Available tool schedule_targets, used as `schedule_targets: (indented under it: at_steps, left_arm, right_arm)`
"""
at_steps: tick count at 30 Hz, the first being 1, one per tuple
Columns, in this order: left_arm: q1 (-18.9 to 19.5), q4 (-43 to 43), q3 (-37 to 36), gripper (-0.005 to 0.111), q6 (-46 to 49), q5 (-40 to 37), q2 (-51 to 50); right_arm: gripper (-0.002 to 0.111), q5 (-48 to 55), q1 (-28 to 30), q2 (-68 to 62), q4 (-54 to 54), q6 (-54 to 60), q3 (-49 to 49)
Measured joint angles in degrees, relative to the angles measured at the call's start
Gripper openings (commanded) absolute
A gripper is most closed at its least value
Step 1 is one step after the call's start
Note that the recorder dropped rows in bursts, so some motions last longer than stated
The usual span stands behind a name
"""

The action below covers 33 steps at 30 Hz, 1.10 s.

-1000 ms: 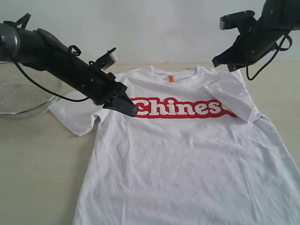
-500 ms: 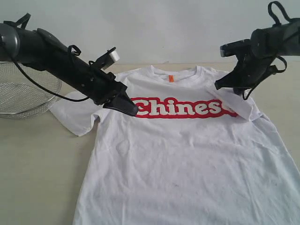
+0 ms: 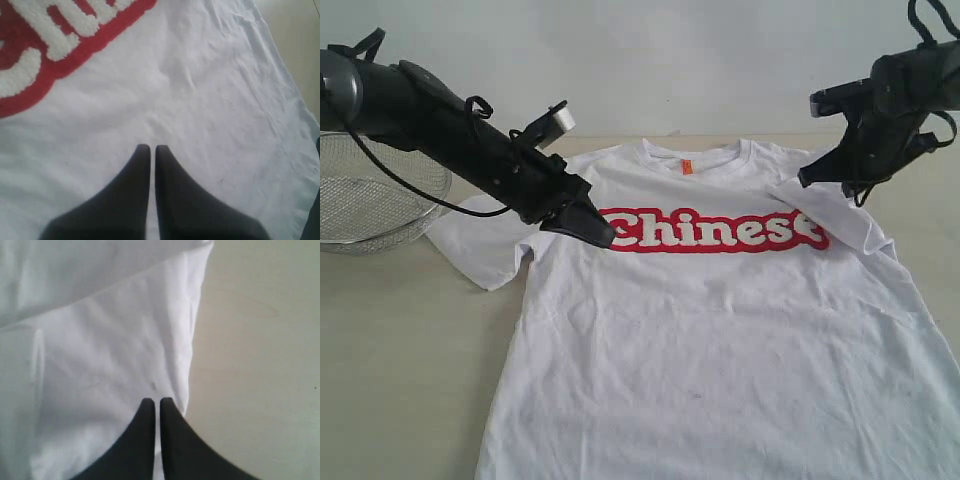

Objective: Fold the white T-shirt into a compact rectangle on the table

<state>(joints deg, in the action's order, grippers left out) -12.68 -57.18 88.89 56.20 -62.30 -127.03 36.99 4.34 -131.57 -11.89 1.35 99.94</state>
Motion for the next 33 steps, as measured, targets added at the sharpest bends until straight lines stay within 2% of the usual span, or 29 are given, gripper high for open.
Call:
schedule_targets:
  at_steps: [9, 19, 26, 29, 33]
  left_arm:
    - [0.0, 0.0, 0.0, 0.005, 0.0, 0.6, 0.0]
    - [0.22, -0.03, 1.09, 0.005, 0.23, 3.44, 0.0]
    - [1.87, -0.27, 1.33, 0.005, 0.46, 5.32, 2.87]
    - [2.41, 2.65, 1.38, 0.005, -1.45, 6.62, 4.44]
    - [2.65, 12.53, 1.38, 0.005, -7.14, 11.09, 6.05]
  right_arm:
    - [0.0, 10.17, -3.32, 2.52, 1.31, 4.45, 0.0]
    - [0.0, 15.56, -5.84, 2.12, 17.54, 18.63, 0.0]
    - [0.0, 16.75, -7.89, 4.12, 20.22, 20.59, 0.0]
    - [0.0, 17.72, -7.89, 4.89, 19.84, 20.49, 0.0]
    - [0.0, 18.69, -7.89, 5.15, 19.84, 20.34, 0.0]
